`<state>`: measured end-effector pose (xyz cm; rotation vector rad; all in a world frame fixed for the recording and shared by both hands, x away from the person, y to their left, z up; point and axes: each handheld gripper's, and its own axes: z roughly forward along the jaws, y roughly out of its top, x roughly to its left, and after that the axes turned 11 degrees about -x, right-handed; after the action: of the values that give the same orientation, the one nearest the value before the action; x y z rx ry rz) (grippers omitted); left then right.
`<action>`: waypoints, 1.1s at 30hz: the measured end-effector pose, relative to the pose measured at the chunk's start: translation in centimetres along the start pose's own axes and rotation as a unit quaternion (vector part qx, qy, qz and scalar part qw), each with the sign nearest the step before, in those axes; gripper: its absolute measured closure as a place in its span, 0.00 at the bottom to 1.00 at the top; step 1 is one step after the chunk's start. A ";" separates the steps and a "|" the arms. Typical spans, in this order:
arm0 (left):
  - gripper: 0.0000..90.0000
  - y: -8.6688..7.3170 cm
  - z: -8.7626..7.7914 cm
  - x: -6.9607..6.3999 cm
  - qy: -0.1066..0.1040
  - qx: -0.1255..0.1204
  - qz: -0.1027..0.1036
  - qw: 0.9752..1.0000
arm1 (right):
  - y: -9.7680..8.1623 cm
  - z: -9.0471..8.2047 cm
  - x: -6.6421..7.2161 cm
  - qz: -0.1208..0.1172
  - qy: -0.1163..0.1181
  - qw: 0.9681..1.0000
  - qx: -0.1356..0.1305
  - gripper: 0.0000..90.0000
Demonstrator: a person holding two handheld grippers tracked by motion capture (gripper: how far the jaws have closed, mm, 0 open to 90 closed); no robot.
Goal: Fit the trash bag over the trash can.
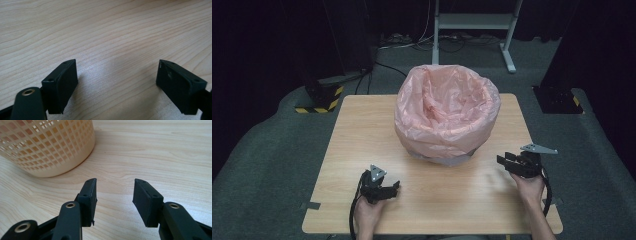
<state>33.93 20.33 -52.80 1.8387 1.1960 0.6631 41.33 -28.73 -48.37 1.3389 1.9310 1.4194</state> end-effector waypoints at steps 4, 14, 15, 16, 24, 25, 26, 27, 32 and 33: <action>0.19 0.0 0.0 0.0 0.000 0.000 0.000 1.000 | -0.4 0.2 -0.2 -0.008 -0.005 1.000 0.006 0.59; 0.19 0.0 0.0 0.0 0.000 0.000 0.000 1.000 | -0.9 0.7 -0.4 -0.009 -0.010 1.000 0.016 0.59; 0.19 0.0 0.0 0.0 0.000 0.000 0.000 1.000 | -0.9 0.7 -0.4 -0.011 -0.011 1.000 0.016 0.59; 0.19 0.0 0.0 0.0 0.000 0.000 0.000 1.000 | -1.0 0.8 -0.4 -0.014 -0.012 1.000 0.018 0.59; 0.19 0.0 0.0 0.0 0.000 0.000 0.000 1.000 | -1.3 1.5 -0.3 -0.024 -0.019 0.999 0.029 0.59; 0.19 0.0 0.0 0.0 0.000 0.000 0.000 1.000 | -1.4 1.6 -0.4 -0.024 -0.020 0.999 0.029 0.59; 0.19 0.0 0.0 0.0 0.000 0.000 0.000 1.000 | -1.4 1.6 -0.4 -0.024 -0.020 0.999 0.029 0.59; 0.19 0.0 0.0 0.0 0.000 0.000 0.000 1.000 | -1.4 1.6 -0.4 -0.025 -0.020 0.999 0.030 0.59; 0.19 0.0 0.0 0.0 0.000 0.000 0.000 1.000 | -1.8 2.0 -0.4 -0.027 -0.026 0.999 0.032 0.58; 0.19 0.0 0.0 0.0 0.000 0.000 0.000 1.000 | -1.8 2.0 -0.5 -0.029 -0.026 0.999 0.034 0.58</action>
<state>33.93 20.33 -52.80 1.8392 1.1956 0.6632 42.23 -28.16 -50.90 1.3247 1.9840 1.2909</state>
